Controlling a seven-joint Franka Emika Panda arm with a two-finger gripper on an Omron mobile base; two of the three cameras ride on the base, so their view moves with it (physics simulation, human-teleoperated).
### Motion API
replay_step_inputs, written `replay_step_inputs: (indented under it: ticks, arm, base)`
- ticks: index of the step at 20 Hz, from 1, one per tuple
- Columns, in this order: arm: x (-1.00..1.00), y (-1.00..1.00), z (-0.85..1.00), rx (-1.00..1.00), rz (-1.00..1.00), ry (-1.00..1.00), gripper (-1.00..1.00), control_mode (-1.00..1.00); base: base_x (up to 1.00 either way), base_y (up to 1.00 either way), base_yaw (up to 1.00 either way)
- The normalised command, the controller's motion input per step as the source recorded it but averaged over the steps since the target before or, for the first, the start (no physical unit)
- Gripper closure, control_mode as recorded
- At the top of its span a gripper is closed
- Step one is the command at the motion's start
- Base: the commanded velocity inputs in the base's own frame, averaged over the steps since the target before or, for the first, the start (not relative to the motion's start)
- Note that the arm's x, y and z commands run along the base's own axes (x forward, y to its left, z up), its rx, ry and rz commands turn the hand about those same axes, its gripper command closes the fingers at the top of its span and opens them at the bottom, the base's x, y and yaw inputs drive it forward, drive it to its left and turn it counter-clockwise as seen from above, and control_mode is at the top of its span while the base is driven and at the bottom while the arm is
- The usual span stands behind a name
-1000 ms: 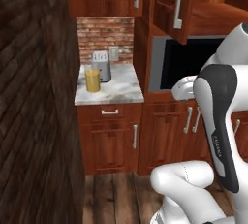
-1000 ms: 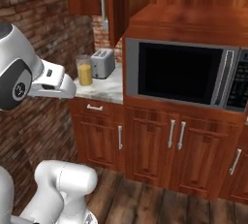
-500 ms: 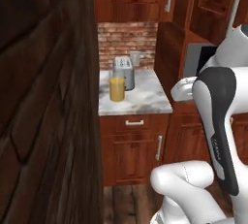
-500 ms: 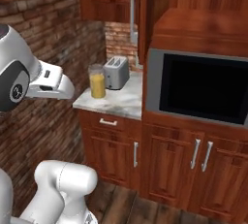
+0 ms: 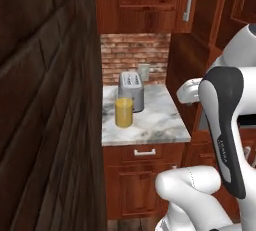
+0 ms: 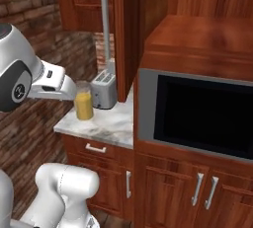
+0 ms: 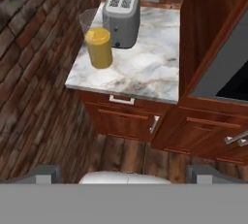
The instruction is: There is a tray on the dining counter. Grab the cup, mug, and pitcher and place them on the tray. The pitcher may be placed next to the tray if it cannot fit the tray.
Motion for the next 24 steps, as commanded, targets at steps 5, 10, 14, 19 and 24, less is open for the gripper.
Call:
replay_step_inputs:
  ticks: [5,10,14,19,24]
  arm:
    - [0.00,0.00,0.00,0.00,0.00,0.00,-1.00,1.00]
    - [0.00,0.00,0.00,0.00,0.00,0.00,-1.00,1.00]
    - [0.00,0.00,0.00,0.00,0.00,0.00,-1.00,1.00]
    - [0.00,0.00,0.00,0.00,0.00,0.00,-1.00,1.00]
    - [0.00,0.00,0.00,0.00,0.00,0.00,-1.00,1.00]
  base:
    - [0.49,0.00,0.00]
    - [0.46,0.00,0.00]
    - [0.45,0.00,0.00]
    - [0.30,0.02,0.00]
    - [0.25,0.10,0.00]
